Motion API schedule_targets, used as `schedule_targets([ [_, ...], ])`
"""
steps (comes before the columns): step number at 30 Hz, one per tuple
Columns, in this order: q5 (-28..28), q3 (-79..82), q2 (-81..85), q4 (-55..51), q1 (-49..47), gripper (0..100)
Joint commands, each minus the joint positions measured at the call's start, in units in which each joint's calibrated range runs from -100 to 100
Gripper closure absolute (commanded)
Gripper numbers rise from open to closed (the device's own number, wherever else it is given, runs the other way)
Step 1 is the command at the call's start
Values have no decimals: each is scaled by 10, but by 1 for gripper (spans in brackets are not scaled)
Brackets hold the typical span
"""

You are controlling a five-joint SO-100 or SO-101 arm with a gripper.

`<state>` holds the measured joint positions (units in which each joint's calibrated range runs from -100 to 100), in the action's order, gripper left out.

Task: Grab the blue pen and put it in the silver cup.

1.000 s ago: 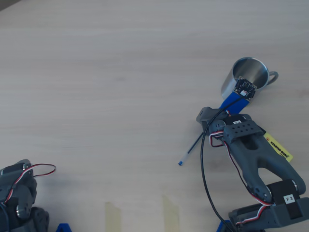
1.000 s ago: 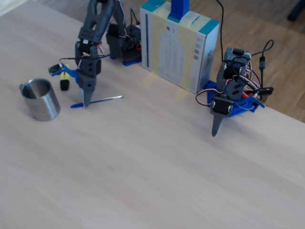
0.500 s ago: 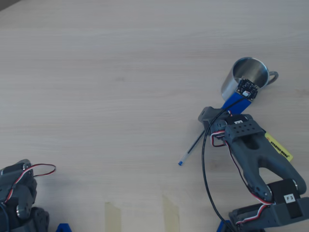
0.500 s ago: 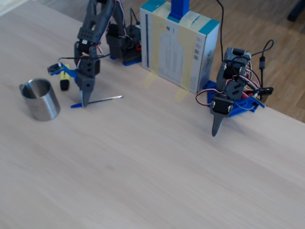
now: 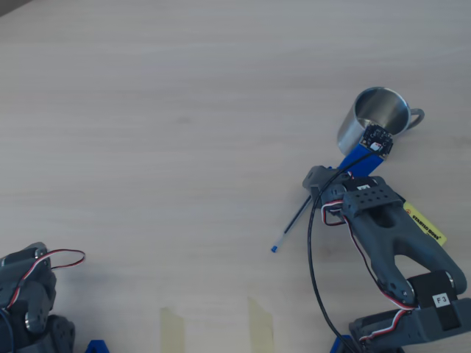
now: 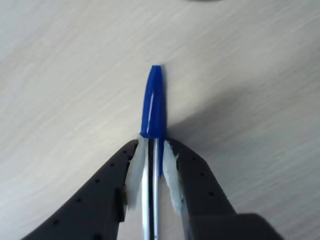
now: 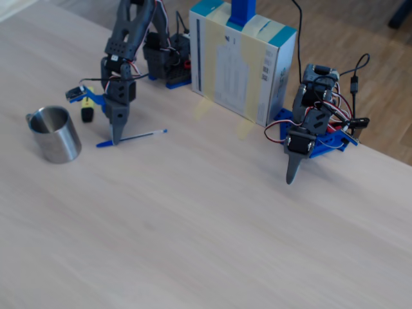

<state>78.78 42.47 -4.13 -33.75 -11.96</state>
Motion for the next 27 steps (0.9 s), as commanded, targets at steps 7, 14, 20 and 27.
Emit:
schedule_targets([
  [7, 3, 7, 7, -6, -7, 98],
  [14, 20, 51, 42, 0, -6, 98],
  [20, 19, 71, 70, 0, -6, 98],
  [27, 18, 71, 94, -4, -7, 98],
])
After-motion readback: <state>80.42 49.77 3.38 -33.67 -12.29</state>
